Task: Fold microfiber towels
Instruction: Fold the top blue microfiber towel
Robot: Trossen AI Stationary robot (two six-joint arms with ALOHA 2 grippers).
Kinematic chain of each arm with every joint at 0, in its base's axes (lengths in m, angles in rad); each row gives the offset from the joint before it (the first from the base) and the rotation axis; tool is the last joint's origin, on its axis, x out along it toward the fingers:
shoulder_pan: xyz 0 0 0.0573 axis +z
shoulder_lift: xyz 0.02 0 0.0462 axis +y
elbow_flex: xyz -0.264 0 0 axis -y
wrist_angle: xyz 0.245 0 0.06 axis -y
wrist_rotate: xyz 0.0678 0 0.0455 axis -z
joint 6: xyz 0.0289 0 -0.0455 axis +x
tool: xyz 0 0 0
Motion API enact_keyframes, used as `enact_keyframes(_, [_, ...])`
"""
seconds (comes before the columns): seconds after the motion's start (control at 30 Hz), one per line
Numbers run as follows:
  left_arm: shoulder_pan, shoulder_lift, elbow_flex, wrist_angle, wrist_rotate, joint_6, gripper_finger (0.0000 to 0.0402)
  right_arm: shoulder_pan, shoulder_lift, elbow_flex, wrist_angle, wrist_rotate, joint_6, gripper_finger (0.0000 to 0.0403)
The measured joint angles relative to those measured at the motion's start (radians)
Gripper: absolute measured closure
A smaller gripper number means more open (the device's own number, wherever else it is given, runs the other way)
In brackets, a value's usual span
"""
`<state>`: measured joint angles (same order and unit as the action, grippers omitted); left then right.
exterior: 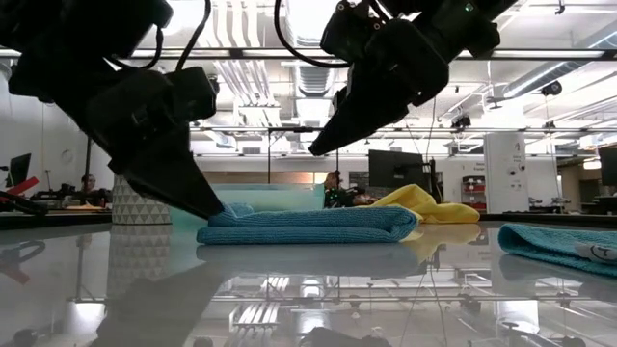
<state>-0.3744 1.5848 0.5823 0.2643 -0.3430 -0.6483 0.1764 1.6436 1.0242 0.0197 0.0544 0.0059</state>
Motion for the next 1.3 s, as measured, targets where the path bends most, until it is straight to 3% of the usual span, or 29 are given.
enact_keyframes(0.2, [-0.001,-0.002,0.000,0.005,-0.007,0.029,0.0391,0.000,0.000,-0.012,0.070,0.000,0.016,0.0227])
enact_keyframes(0.43, [-0.007,-0.051,-0.002,-0.007,0.025,0.075,0.0392,0.000,0.000,-0.013,0.086,0.001,0.021,0.0227])
enact_keyframes(0.77, [-0.025,-0.022,-0.009,-0.014,0.035,-0.006,0.0390,0.000,0.043,-0.013,0.197,0.001,0.021,0.0227])
enact_keyframes(0.93, [-0.025,-0.022,-0.009,-0.012,0.074,-0.008,0.0363,-0.007,0.078,-0.013,0.233,0.000,0.055,0.0227])
enact_keyframes(1.13, [-0.025,-0.037,-0.010,-0.027,0.104,-0.003,0.0293,-0.031,0.095,-0.013,0.231,0.002,0.072,0.0227])
enact_keyframes(1.3, [-0.022,-0.114,-0.004,-0.156,0.133,0.028,0.0252,-0.033,0.120,-0.013,0.233,0.002,0.065,0.0227])
